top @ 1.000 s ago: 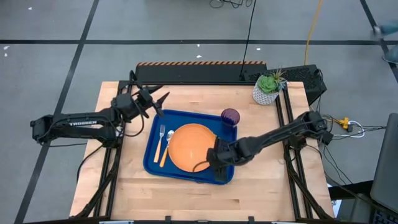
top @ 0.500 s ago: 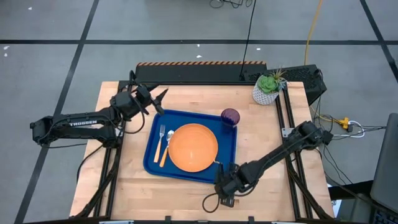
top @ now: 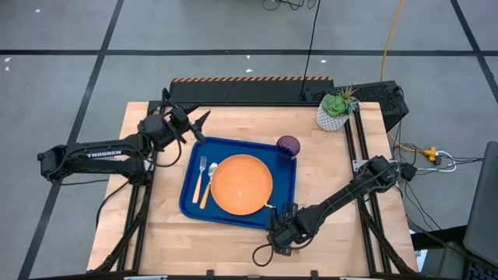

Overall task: Pick and place plate/cup/fork/spoon on tray
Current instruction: Adjust the blue serving tray

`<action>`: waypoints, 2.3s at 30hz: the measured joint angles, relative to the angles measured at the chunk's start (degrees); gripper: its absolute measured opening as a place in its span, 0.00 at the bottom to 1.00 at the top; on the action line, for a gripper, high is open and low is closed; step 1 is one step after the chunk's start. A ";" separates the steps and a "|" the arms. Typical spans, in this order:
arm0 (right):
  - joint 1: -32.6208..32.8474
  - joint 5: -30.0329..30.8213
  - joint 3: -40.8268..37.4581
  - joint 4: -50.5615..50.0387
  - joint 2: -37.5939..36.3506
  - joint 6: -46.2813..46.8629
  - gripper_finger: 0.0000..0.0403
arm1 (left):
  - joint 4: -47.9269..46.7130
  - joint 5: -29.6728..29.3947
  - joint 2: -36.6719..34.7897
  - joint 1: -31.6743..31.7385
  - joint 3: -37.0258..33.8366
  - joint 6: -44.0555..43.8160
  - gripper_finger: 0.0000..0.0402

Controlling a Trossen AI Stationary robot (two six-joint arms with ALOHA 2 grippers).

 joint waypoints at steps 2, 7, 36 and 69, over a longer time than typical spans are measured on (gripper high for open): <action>0.00 0.99 0.00 -1.21 -0.02 0.48 0.46 | 0.01 0.00 0.00 0.00 0.00 0.39 0.50; 0.00 2.18 -0.02 -5.73 -0.02 2.45 0.46 | 0.09 -0.02 0.00 0.00 0.00 1.01 0.50; 0.25 3.92 -0.02 -17.70 -0.04 5.06 0.38 | 0.09 -0.04 0.00 0.00 0.00 1.00 0.50; 4.90 4.03 -0.11 -23.21 -0.07 -4.75 0.38 | 0.43 -0.09 0.00 0.01 0.00 2.13 0.50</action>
